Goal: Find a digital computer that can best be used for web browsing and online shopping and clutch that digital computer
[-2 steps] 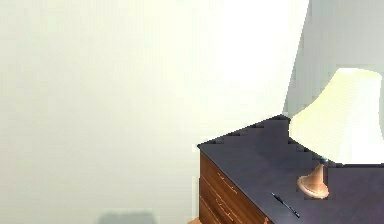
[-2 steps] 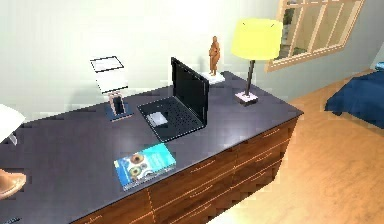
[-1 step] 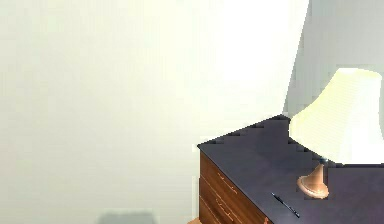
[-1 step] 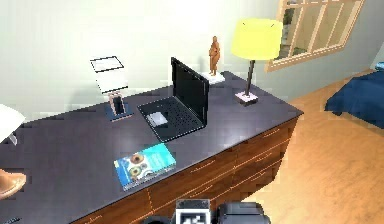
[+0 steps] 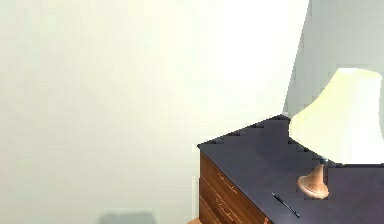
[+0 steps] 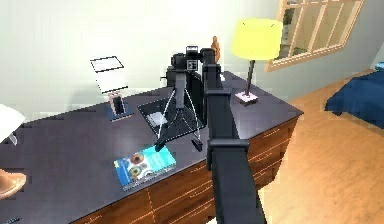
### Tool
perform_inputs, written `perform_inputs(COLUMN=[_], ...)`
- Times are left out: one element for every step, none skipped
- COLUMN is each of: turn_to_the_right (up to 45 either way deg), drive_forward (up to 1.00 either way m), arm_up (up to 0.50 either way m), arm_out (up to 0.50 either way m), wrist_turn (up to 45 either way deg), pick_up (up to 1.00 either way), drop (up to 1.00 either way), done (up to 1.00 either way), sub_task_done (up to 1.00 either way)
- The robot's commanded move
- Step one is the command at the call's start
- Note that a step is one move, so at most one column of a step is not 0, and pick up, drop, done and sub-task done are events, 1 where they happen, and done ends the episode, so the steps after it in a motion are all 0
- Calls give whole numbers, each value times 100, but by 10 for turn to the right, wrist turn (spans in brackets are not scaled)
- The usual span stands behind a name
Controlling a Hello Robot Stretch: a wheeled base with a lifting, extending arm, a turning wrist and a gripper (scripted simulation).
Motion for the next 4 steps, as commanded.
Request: perform_inputs(turn_to_the_right=[0, 0, 0, 0], drive_forward=[0, 0, 0, 0], arm_up=[0, 0, 0, 0], arm_out=[0, 0, 0, 0], wrist_turn=[450, 450, 450, 60], pick_up=[0, 0, 0, 0], drop=[0, 0, 0, 0], done=[0, 0, 0, 0], sub_task_done=[0, 0, 0, 0])
